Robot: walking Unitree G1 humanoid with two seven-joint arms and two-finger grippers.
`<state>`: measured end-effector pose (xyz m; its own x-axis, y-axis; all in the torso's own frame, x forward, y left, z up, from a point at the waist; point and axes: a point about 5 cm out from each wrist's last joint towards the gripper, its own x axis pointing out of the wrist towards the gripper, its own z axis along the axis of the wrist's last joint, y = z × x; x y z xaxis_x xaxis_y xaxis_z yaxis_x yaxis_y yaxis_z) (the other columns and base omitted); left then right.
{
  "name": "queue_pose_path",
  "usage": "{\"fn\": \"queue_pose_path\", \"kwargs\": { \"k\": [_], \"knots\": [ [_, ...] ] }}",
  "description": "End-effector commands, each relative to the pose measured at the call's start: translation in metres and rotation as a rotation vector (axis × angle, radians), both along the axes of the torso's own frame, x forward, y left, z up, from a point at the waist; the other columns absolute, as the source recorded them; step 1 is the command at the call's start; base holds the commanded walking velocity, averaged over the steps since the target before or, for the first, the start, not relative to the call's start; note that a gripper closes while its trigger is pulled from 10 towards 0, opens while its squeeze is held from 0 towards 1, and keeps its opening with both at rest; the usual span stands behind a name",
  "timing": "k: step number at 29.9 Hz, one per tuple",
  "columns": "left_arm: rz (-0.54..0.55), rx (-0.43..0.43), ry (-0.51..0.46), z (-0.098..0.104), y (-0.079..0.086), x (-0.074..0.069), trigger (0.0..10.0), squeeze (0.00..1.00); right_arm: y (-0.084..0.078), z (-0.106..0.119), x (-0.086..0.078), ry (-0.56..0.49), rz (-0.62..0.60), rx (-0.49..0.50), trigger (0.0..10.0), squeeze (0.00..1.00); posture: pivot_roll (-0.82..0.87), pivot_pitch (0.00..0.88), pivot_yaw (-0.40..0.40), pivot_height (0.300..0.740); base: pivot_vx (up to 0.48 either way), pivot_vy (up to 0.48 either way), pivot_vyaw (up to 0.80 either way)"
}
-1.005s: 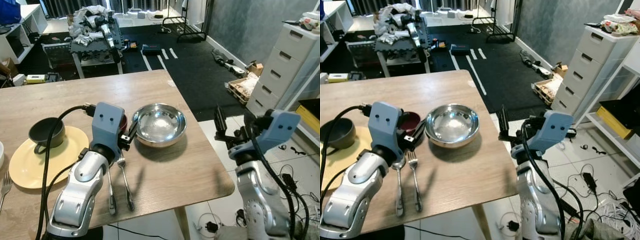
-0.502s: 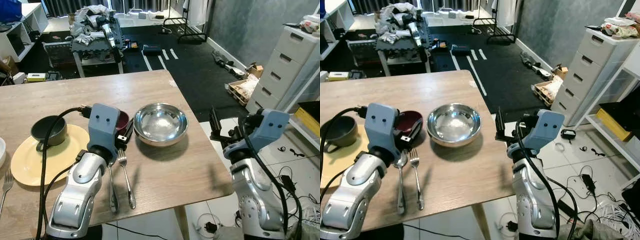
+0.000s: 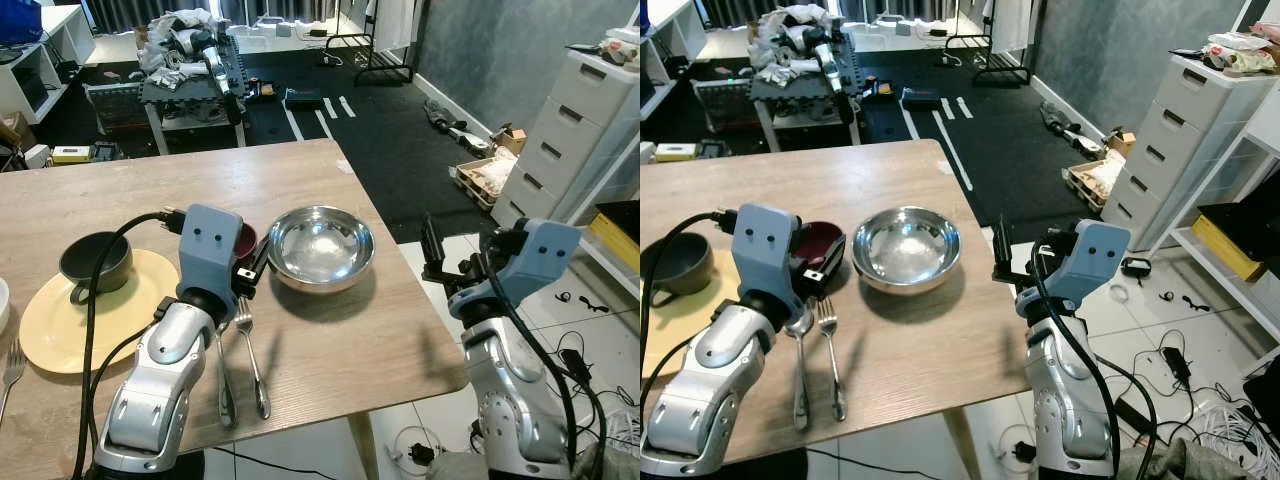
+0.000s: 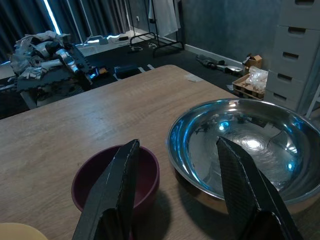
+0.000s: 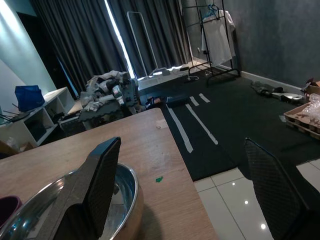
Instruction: Setting the table
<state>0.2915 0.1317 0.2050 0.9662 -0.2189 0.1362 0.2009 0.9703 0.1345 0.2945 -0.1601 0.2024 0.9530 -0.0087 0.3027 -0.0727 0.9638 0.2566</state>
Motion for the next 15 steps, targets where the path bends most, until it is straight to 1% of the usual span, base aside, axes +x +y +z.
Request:
{"fn": "queue_pose_path", "kwargs": {
  "k": [1, 15],
  "knots": [
    [-0.002, 0.002, 0.012, -0.0027, -0.0006, 0.0006, 10.0, 0.0, -0.0007, -0.0057, -0.0001, 0.02, -0.006, 0.005, 10.0, 0.0, 0.02, 0.0, 0.086, 0.74, 0.0, 0.0, 0.0],
    [-0.008, -0.002, 0.008, -0.0021, -0.0011, 0.0003, 10.0, 0.0, -0.0001, -0.0071, 0.0002, 0.025, -0.005, 0.001, 10.0, 0.0, 0.02, 0.0, 0.087, 0.74, -0.479, 0.0, 0.0]
  ]
}}
